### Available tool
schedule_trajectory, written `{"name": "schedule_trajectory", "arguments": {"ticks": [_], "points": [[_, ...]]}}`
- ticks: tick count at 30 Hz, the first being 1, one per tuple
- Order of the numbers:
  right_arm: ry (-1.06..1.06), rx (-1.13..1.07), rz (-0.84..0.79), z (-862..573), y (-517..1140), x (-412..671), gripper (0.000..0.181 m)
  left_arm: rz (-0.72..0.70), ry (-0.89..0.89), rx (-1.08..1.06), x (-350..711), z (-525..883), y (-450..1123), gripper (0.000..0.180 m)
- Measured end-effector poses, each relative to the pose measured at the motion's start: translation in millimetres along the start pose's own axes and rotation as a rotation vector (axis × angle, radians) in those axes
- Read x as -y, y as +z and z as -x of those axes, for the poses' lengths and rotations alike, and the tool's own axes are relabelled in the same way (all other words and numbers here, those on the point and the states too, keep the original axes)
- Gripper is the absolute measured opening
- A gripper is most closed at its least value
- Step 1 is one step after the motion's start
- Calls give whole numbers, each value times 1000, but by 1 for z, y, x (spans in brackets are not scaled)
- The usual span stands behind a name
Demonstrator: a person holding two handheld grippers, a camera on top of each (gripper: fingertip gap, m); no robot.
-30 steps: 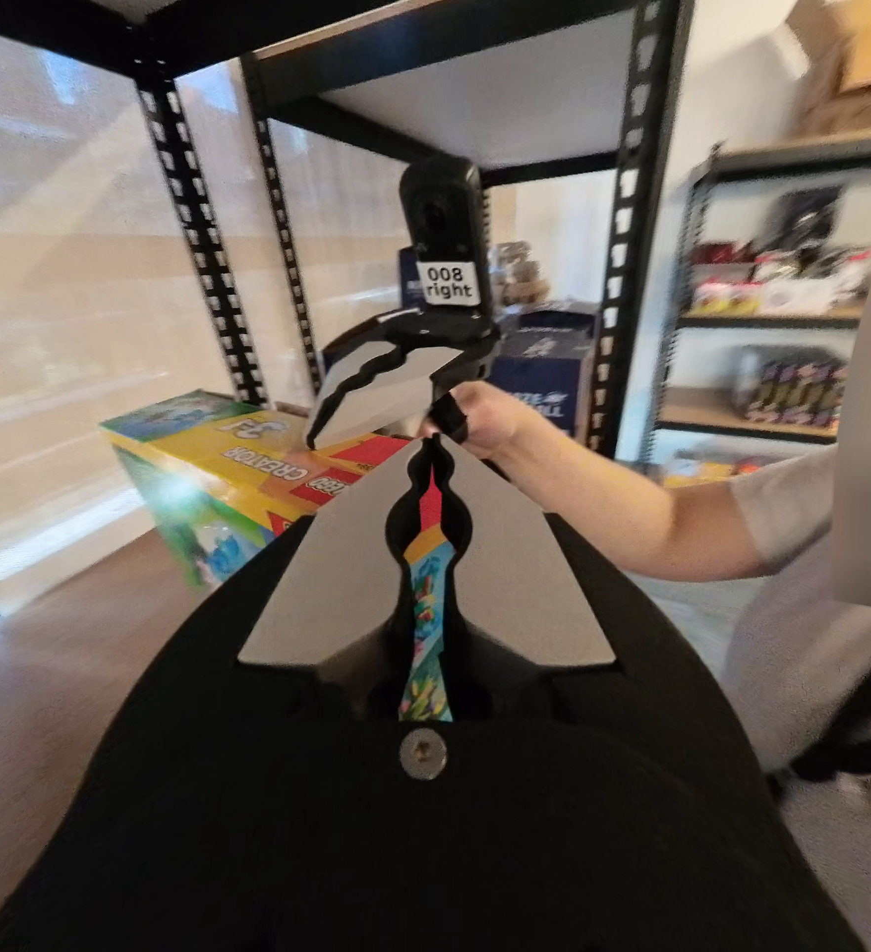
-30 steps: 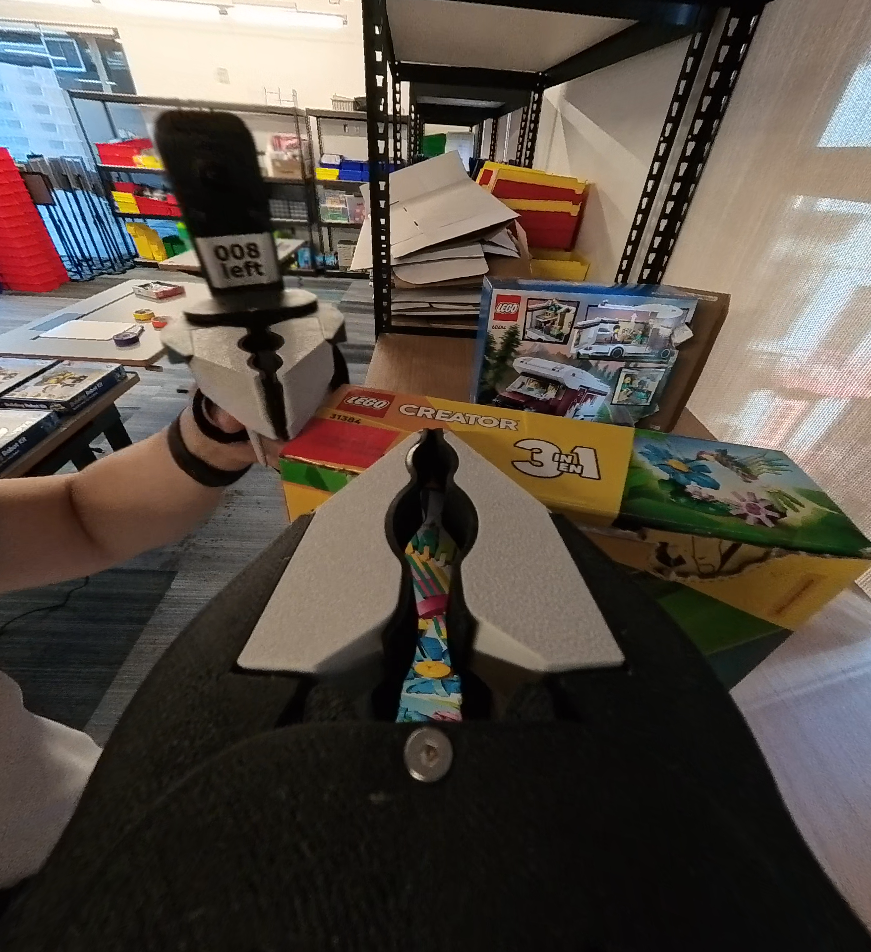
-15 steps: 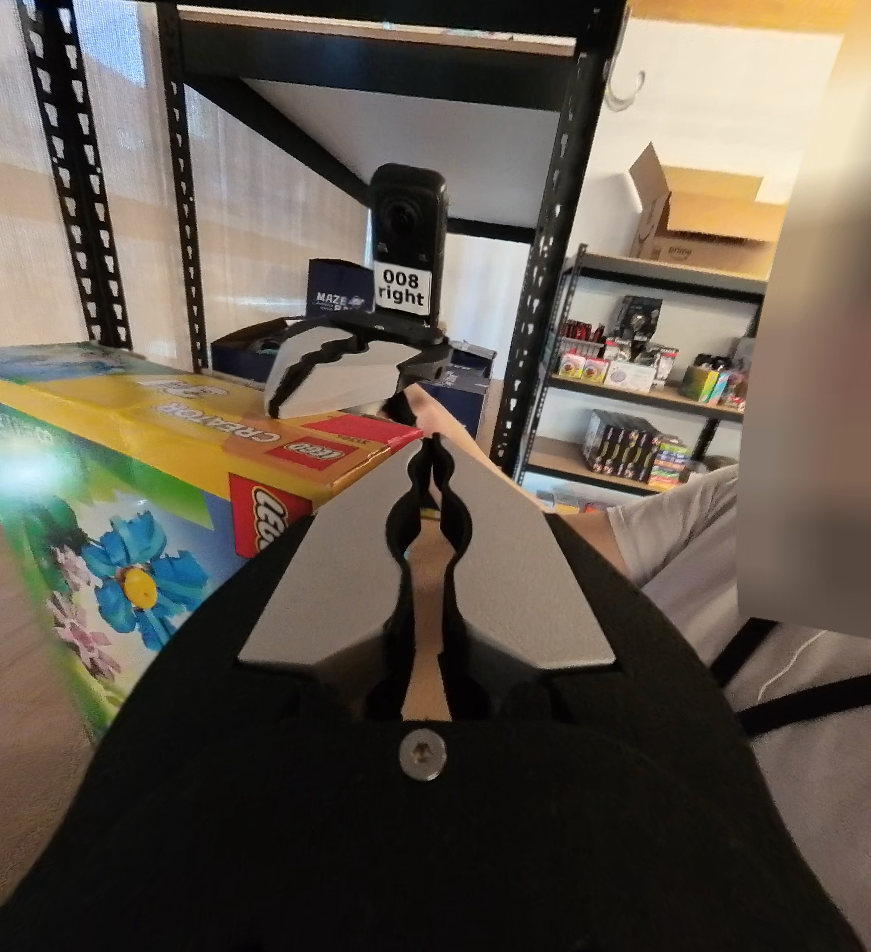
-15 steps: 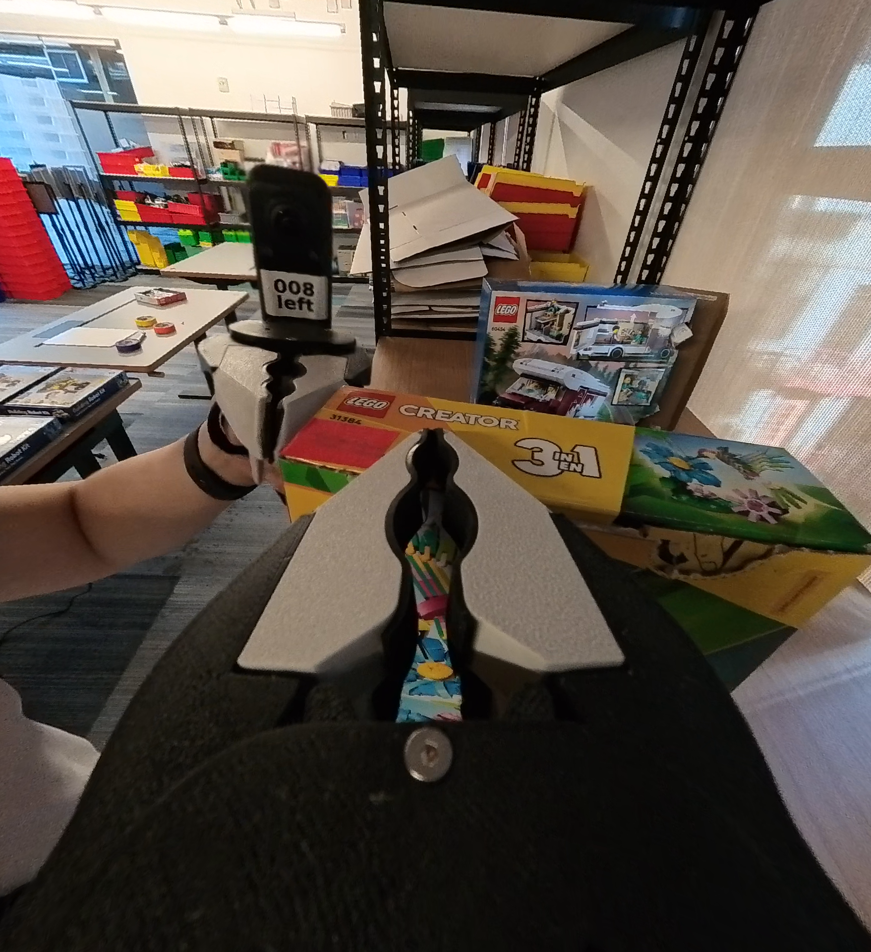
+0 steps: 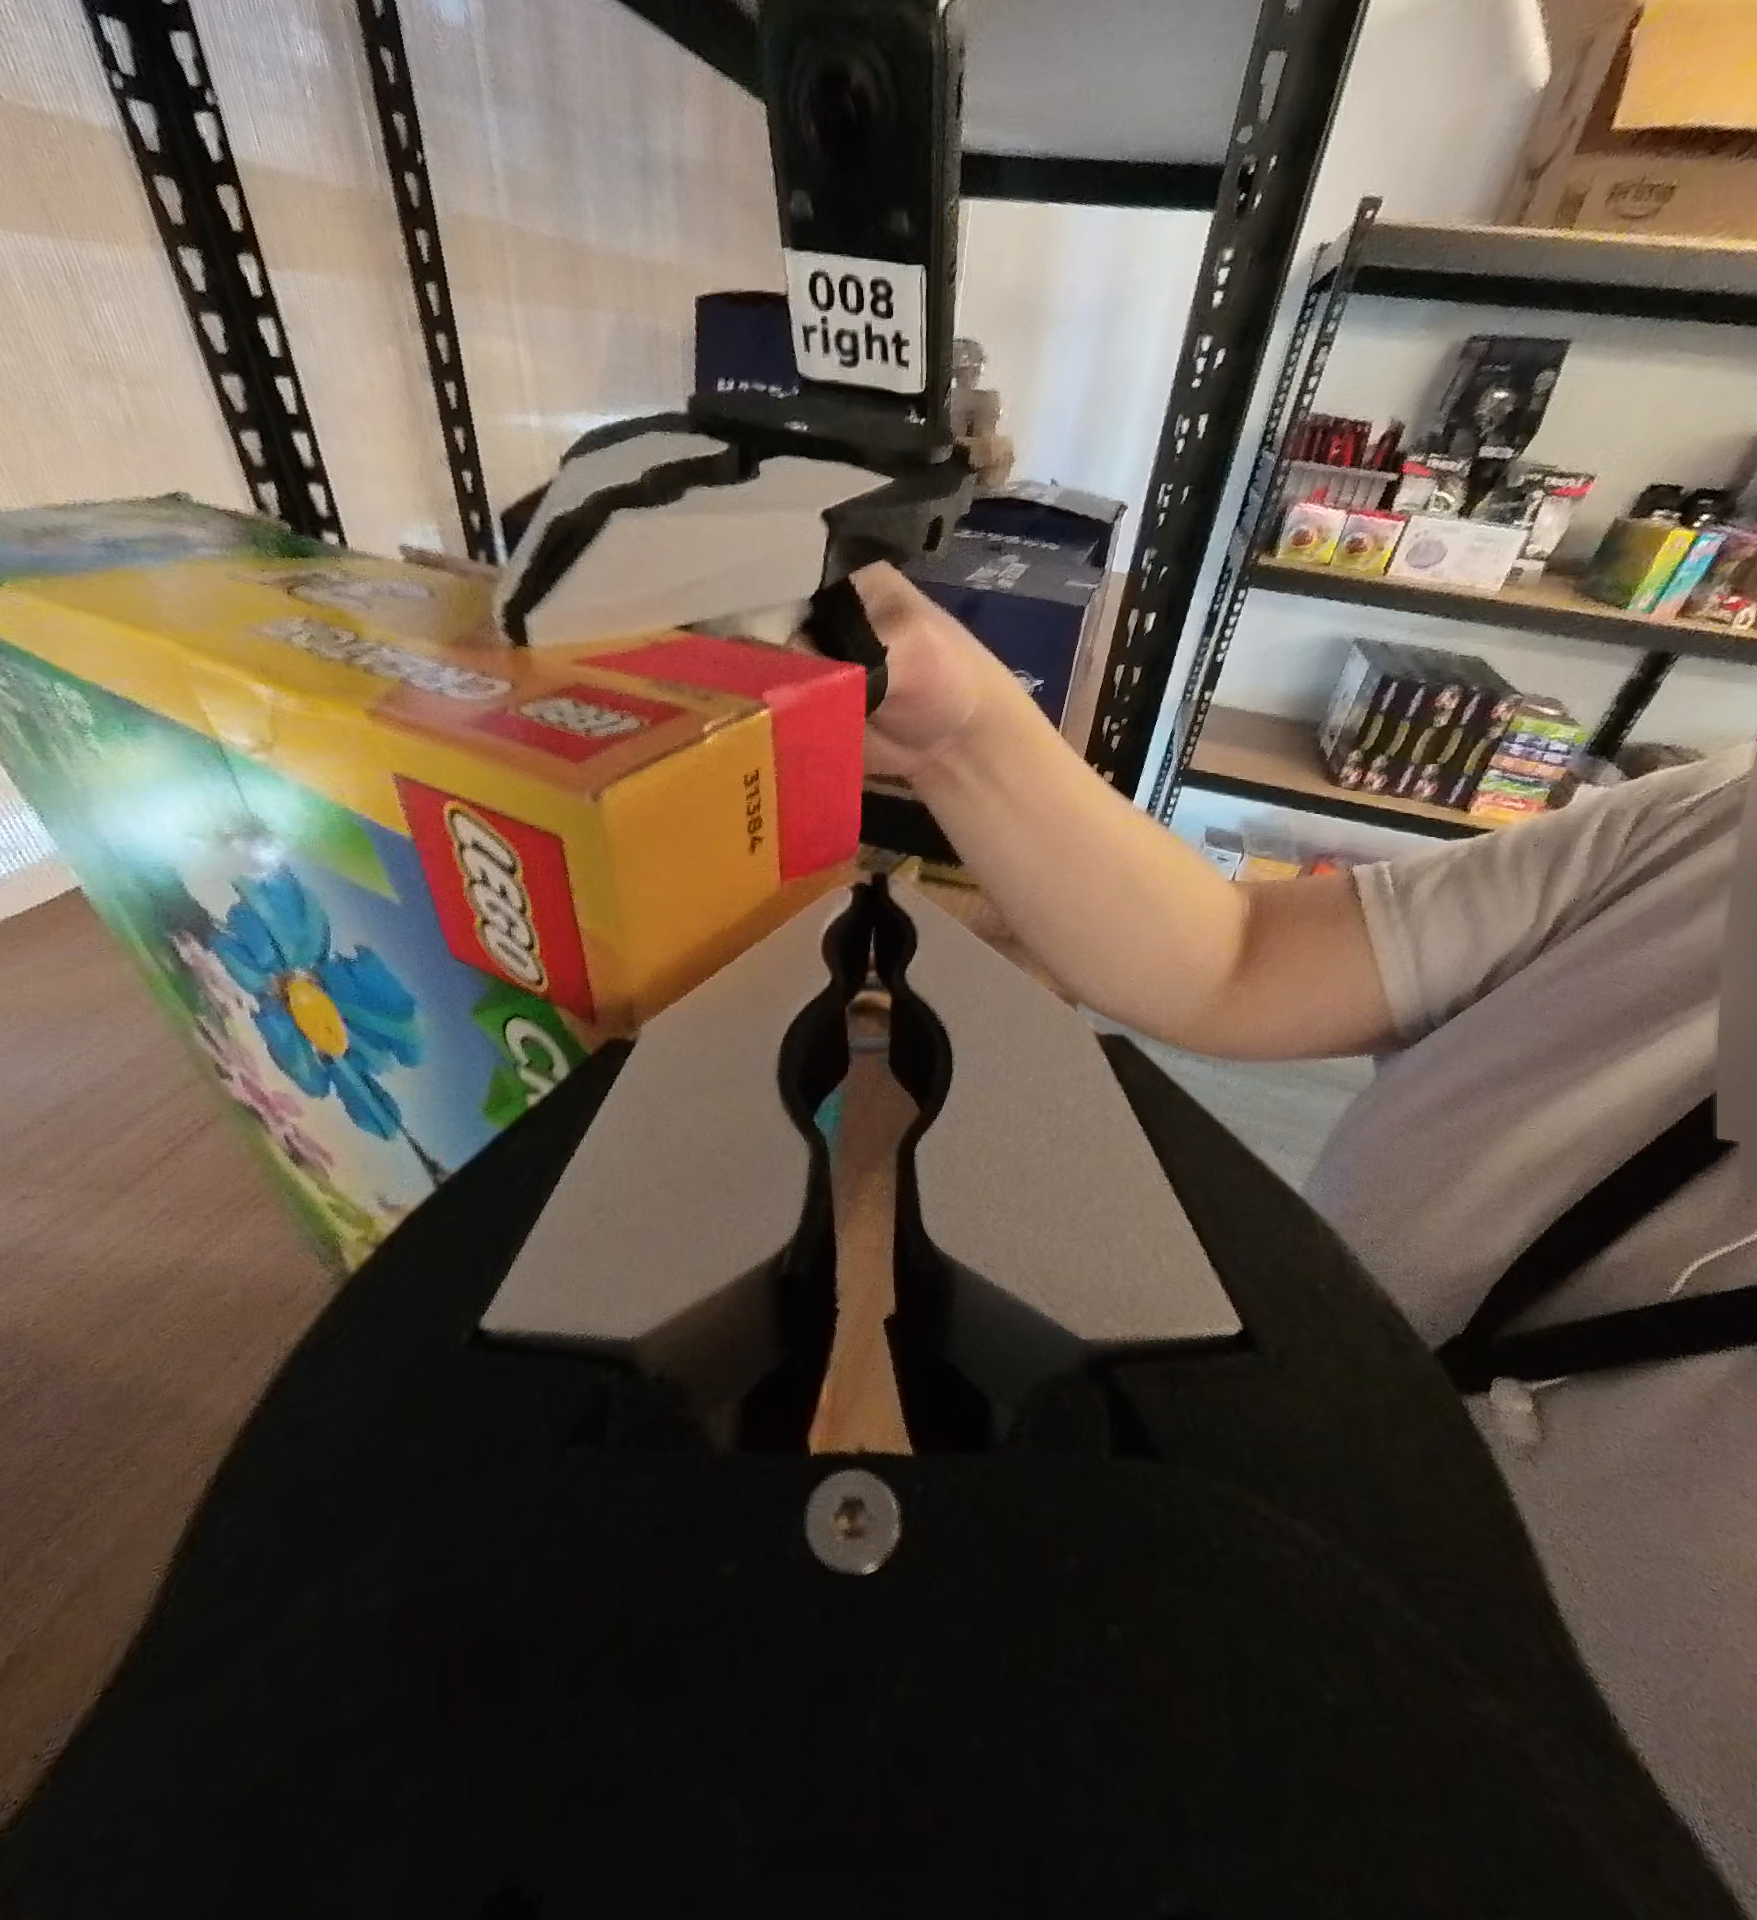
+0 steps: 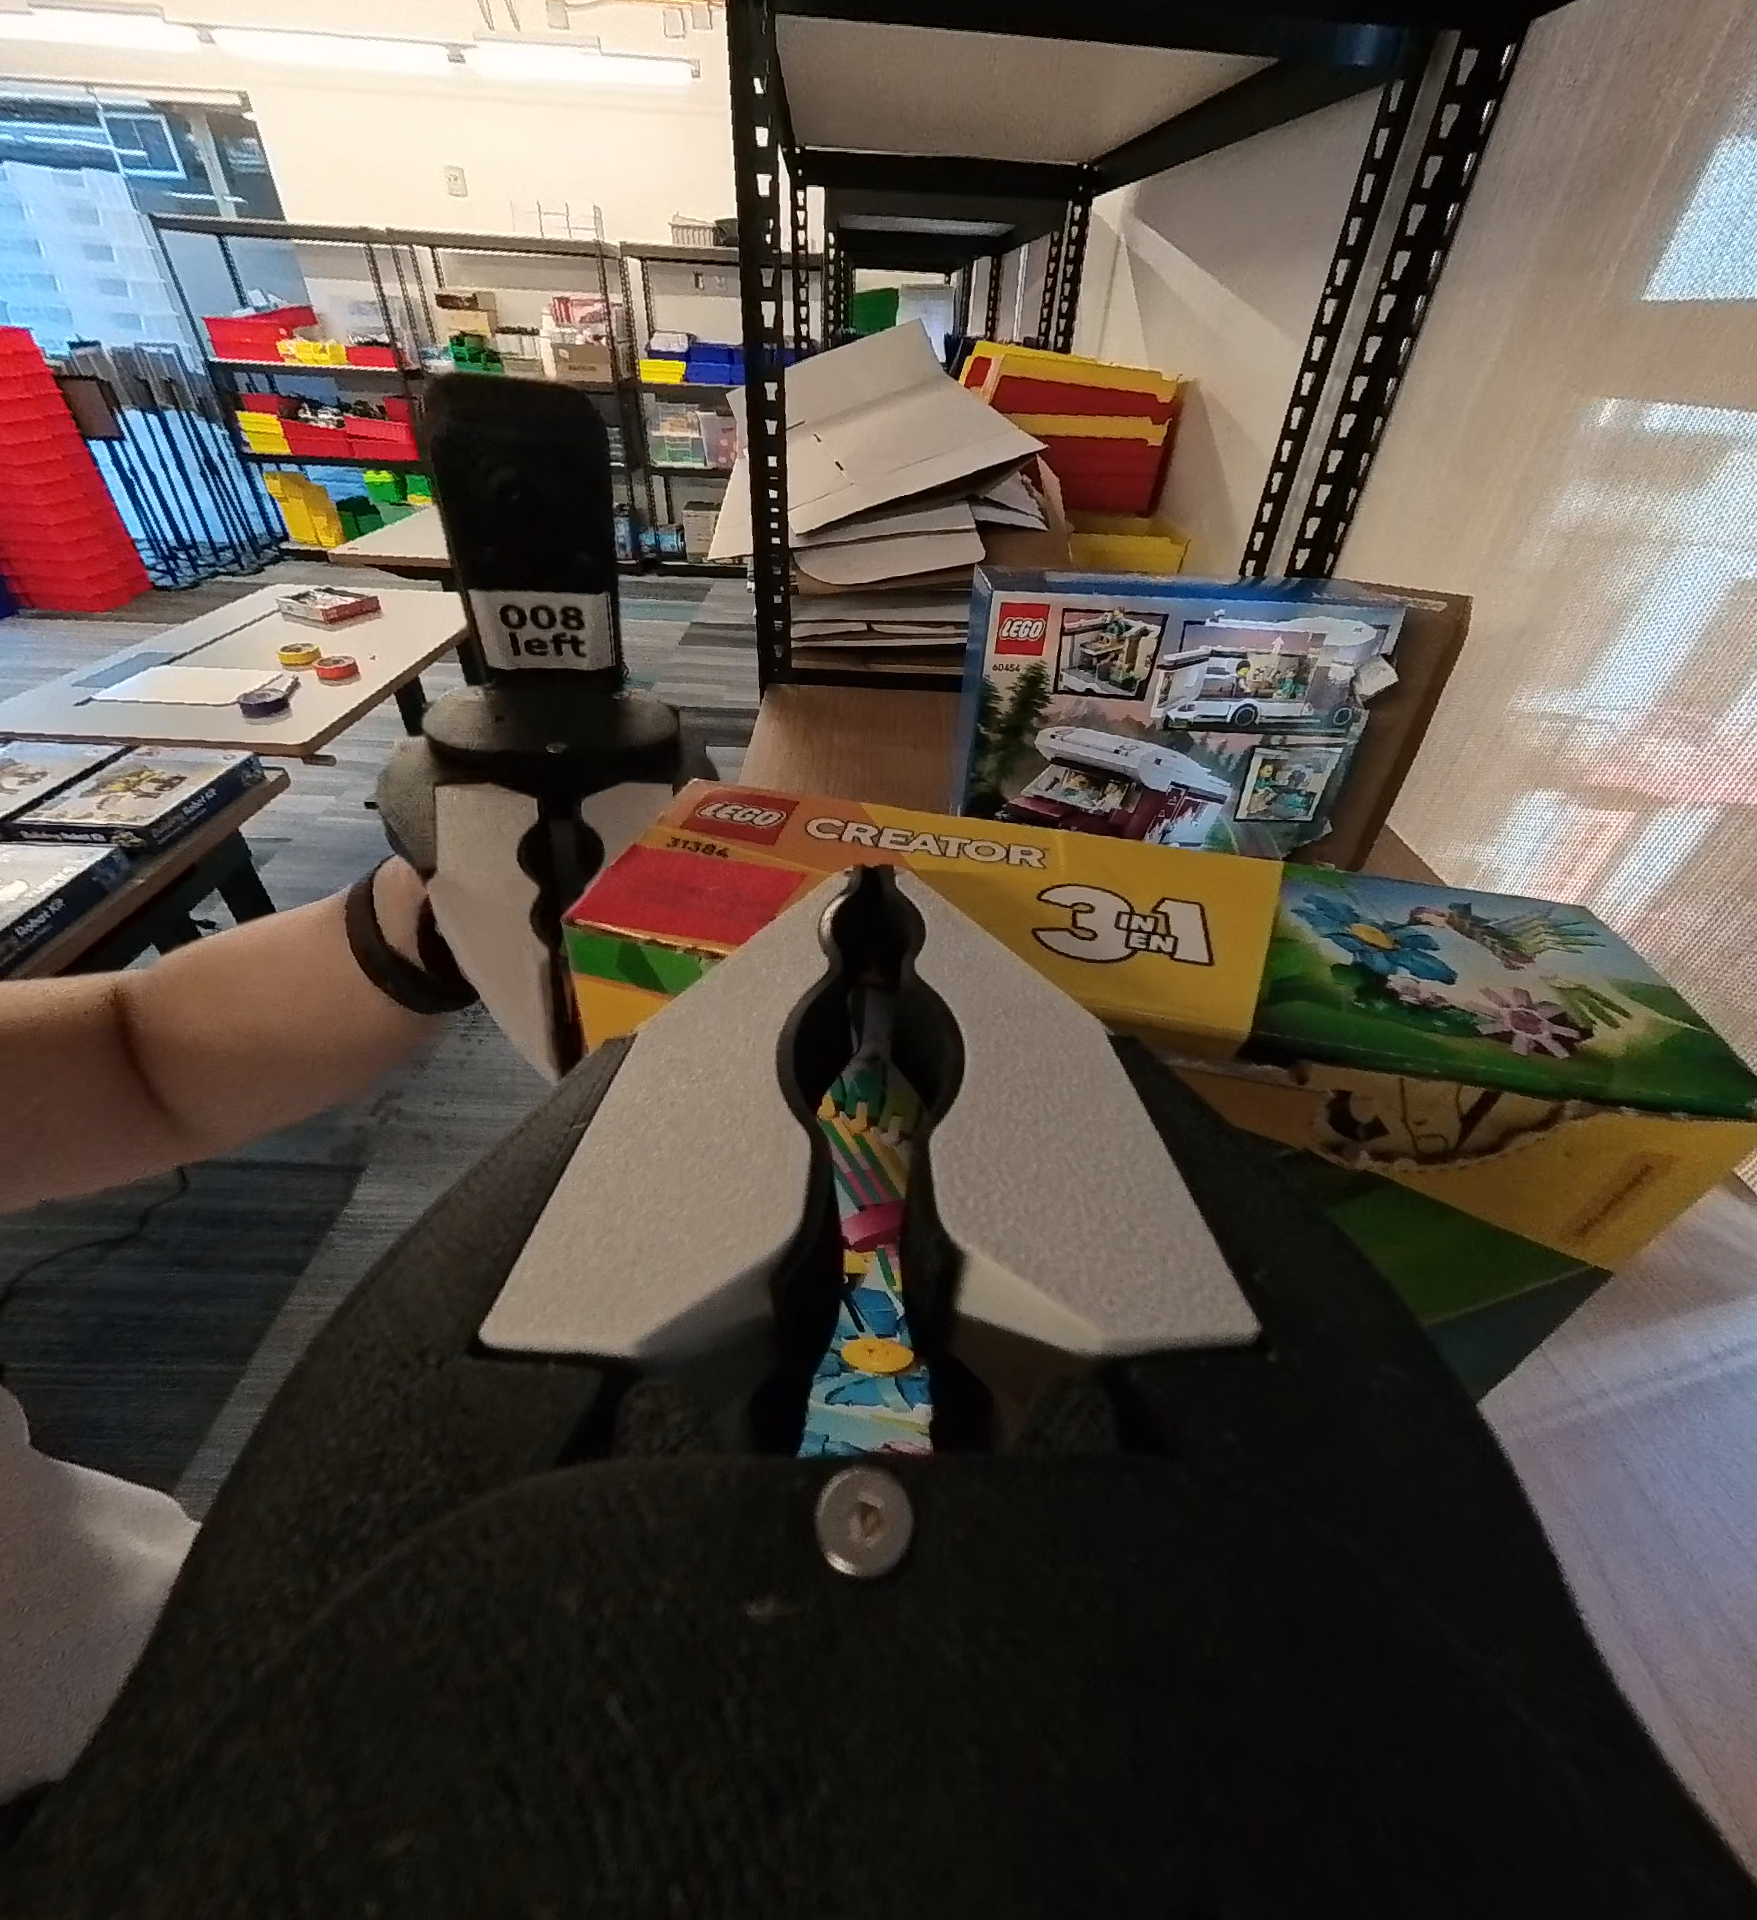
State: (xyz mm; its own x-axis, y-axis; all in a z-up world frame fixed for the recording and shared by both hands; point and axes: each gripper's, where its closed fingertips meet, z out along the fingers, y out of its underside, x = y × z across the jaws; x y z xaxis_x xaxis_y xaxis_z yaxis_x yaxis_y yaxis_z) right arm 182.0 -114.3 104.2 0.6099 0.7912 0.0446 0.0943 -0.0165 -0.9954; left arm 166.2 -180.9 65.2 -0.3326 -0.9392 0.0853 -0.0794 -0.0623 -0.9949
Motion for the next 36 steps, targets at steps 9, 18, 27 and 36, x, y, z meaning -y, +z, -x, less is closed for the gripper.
{"name": "schedule_trajectory", "arguments": {"ticks": [9,18,27,36], "points": [[40,27,-10,1,-2,5,0,-263,421,359,49,-5,-42,0],[-141,67,64,40,4,16,0,-273,349,384,21,-3,-48,0],[-154,-78,47,4,0,6,0,-316,313,412,9,-11,-63,0],[-484,-125,88,27,13,13,0,-289,287,467,-20,-7,-51,3]]}}
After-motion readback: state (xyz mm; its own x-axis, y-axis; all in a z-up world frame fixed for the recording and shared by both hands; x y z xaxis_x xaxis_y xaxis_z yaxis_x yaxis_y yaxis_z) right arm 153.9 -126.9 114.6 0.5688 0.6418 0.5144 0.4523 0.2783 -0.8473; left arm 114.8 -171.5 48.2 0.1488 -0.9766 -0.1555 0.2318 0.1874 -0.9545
